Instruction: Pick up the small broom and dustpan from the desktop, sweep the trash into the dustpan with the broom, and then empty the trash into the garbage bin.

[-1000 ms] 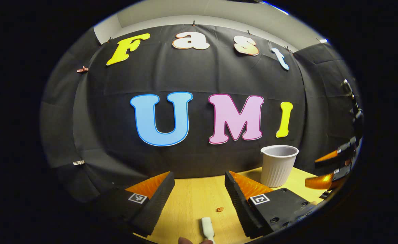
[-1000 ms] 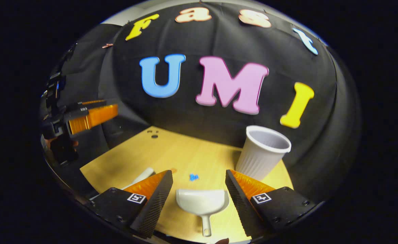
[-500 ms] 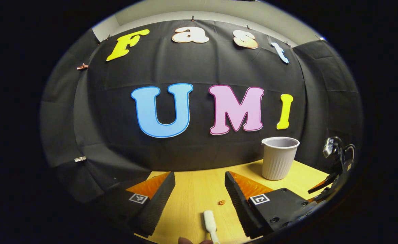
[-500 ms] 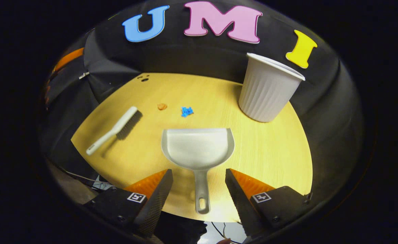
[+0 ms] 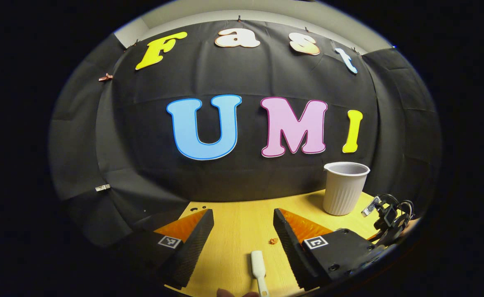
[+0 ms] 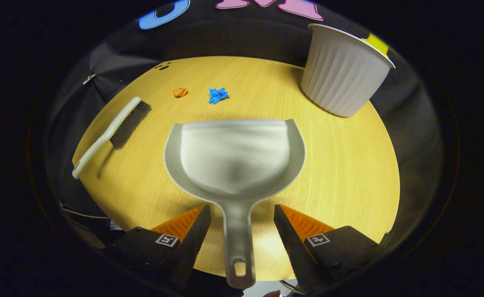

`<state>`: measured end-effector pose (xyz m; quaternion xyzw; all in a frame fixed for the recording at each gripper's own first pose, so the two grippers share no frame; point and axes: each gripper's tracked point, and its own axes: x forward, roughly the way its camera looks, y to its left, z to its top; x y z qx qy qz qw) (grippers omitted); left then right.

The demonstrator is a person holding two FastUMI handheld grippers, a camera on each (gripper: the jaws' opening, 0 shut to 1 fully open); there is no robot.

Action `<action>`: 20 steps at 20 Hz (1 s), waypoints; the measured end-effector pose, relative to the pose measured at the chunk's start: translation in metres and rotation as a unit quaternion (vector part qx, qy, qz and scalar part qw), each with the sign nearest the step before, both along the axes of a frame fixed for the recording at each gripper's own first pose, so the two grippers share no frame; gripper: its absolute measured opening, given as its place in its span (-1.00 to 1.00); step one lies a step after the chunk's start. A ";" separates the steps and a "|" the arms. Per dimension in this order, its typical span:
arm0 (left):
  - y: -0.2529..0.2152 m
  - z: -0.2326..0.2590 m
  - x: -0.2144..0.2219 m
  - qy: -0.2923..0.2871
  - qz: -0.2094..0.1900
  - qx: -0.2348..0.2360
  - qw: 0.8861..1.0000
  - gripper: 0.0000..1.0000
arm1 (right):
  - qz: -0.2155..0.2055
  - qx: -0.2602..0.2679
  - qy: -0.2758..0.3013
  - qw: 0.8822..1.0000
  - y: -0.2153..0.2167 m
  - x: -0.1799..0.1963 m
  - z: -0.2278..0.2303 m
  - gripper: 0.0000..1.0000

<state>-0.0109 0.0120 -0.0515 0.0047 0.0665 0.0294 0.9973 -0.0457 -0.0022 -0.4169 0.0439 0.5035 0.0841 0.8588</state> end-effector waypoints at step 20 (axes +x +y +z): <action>0.005 -0.037 0.015 0.048 0.006 0.000 0.999 0.84 | 0.007 0.011 0.050 0.999 0.003 0.023 -0.020 -0.23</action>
